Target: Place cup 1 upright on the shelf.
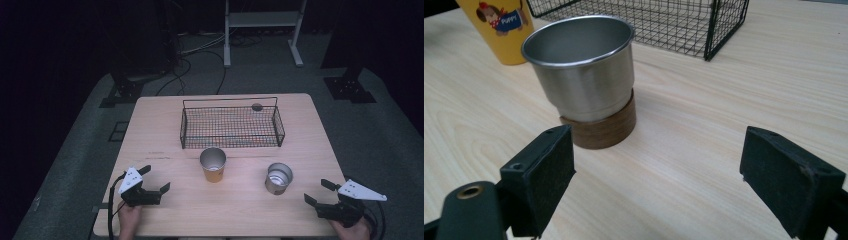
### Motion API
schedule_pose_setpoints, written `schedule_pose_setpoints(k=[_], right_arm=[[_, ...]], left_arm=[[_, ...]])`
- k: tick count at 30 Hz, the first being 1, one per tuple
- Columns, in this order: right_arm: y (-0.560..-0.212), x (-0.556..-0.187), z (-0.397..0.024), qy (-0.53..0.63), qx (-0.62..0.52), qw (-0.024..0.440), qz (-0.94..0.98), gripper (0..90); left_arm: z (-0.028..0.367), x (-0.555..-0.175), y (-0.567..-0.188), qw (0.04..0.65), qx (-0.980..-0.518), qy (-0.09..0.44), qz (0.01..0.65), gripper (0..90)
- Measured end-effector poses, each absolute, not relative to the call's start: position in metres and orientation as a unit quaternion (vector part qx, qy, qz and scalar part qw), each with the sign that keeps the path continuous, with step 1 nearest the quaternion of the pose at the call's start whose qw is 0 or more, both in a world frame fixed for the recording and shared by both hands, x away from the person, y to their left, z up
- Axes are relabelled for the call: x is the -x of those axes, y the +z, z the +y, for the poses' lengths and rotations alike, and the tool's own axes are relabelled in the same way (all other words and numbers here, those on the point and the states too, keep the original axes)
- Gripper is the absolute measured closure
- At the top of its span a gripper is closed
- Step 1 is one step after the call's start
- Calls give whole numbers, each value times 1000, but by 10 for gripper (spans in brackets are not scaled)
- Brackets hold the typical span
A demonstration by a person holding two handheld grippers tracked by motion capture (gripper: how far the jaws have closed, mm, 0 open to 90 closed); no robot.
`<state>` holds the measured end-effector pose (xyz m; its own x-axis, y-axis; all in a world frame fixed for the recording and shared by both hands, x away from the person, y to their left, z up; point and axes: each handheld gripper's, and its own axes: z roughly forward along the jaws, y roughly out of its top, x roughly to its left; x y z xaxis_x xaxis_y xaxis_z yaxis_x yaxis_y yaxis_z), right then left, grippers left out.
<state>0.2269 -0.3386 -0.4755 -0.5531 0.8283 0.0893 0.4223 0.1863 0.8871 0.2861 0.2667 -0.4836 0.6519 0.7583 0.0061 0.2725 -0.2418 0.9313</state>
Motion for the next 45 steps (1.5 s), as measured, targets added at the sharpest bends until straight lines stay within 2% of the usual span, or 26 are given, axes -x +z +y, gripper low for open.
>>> schedule_pose_setpoints(k=[11, 26, 45], right_arm=[[-473, -226, -323, 473, -411, 205, 752, 133], [-476, -242, -296, 455, -391, 164, 783, 115], [-467, -257, -278, 438, -380, 163, 798, 44]], left_arm=[[267, -286, -484, 512, -751, 238, 342, 0], [267, -286, -483, 509, -752, 239, 343, 0], [266, -286, -484, 512, -751, 240, 340, 0]])
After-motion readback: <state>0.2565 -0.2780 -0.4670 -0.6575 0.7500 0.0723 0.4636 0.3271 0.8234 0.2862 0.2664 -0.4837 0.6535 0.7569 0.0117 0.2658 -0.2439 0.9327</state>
